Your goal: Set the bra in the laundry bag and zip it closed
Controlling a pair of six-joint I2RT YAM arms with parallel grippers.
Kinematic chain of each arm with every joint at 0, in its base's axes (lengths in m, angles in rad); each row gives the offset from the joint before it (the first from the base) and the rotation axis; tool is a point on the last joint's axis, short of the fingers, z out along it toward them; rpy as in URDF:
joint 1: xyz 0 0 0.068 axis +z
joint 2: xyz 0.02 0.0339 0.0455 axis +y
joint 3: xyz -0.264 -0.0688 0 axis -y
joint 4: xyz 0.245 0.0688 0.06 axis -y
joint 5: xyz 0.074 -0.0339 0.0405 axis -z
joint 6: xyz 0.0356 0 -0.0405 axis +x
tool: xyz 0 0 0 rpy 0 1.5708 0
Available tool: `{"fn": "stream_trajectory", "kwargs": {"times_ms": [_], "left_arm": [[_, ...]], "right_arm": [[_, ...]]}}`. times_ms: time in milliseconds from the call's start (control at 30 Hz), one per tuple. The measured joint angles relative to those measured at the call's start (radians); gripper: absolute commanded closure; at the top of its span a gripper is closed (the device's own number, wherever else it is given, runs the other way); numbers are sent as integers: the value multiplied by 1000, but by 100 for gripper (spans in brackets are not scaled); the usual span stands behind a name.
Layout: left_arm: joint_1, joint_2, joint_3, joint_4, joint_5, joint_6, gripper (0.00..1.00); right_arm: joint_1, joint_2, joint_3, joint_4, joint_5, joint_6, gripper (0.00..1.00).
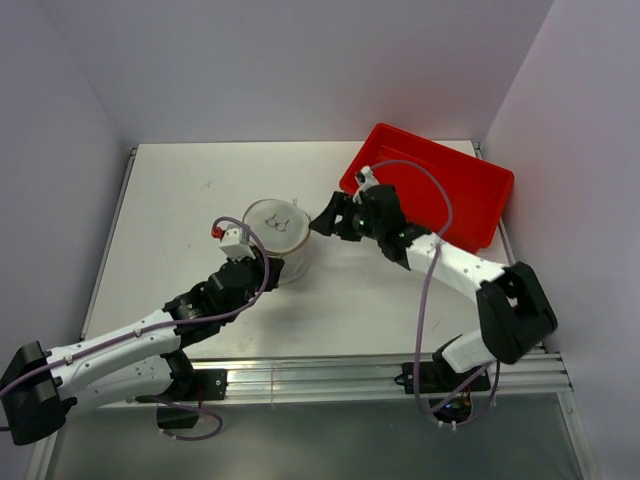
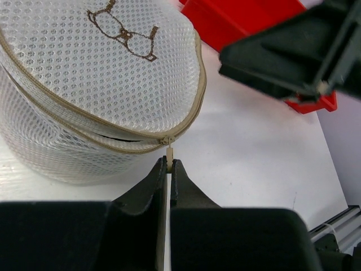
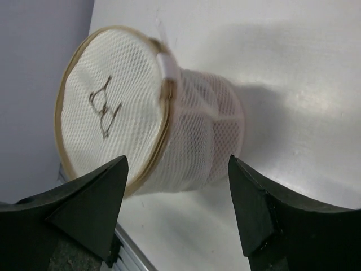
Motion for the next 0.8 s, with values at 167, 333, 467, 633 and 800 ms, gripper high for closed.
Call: {"fn": "stream_trajectory", "kwargs": {"times_ms": [167, 333, 467, 633, 800], "left_arm": [[-2, 42, -1, 79, 25, -19, 100], [-6, 90, -2, 140, 62, -39, 100], [-14, 102, -19, 172, 88, -51, 100], [-18, 98, -31, 177, 90, -60, 100], [-18, 71, -41, 169, 89, -59, 100]], "right_arm": [[54, -190, -218, 101, 13, 98, 29], [112, -211, -261, 172, 3, 179, 38], [127, -177, -242, 216, -4, 207, 46], [126, -101, -197, 223, -6, 221, 62], [116, -94, -195, 213, 5, 214, 78]]}}
